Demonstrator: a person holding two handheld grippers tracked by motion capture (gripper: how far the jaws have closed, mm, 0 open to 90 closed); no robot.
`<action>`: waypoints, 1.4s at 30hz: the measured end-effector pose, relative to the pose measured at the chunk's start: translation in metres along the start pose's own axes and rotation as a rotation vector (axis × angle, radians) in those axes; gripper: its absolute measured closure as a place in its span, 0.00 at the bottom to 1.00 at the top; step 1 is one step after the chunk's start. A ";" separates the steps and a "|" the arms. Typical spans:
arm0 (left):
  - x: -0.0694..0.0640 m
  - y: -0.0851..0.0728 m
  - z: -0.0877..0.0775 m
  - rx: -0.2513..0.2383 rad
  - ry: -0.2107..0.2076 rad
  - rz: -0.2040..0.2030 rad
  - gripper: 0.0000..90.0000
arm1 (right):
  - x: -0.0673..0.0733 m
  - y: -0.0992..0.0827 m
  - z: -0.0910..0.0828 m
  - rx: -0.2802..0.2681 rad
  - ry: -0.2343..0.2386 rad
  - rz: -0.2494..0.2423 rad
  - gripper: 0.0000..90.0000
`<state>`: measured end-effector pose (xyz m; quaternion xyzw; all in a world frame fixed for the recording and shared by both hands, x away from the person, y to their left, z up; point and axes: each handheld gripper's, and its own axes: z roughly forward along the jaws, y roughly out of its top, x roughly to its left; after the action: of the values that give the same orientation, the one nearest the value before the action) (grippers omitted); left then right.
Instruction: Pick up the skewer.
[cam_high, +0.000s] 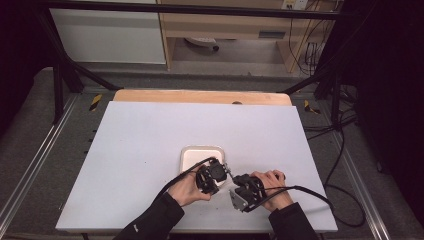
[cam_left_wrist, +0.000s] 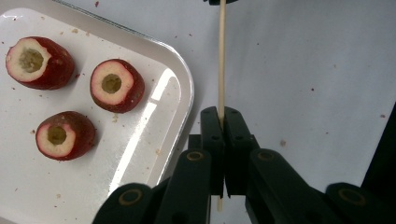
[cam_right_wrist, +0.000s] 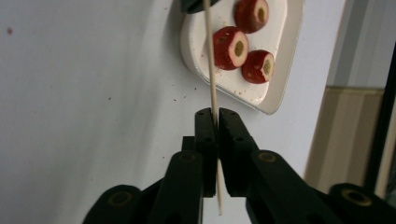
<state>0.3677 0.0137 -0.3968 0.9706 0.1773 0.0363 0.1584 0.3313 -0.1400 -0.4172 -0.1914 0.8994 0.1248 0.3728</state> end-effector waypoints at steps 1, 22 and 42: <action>0.000 -0.002 -0.001 -0.007 0.011 -0.003 0.98 | -0.003 -0.003 -0.002 -0.002 0.012 0.089 0.87; -0.001 -0.055 -0.015 -0.270 0.100 -0.190 0.98 | -0.011 -0.059 -0.005 -0.075 0.068 0.936 0.31; -0.014 -0.104 -0.011 -0.600 0.176 -0.381 0.98 | -0.017 -0.064 0.005 -0.090 0.242 1.145 0.04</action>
<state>0.3183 0.1045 -0.4200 0.8237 0.3492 0.1397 0.4242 0.3733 -0.1909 -0.4131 0.2964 0.8896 0.3214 0.1323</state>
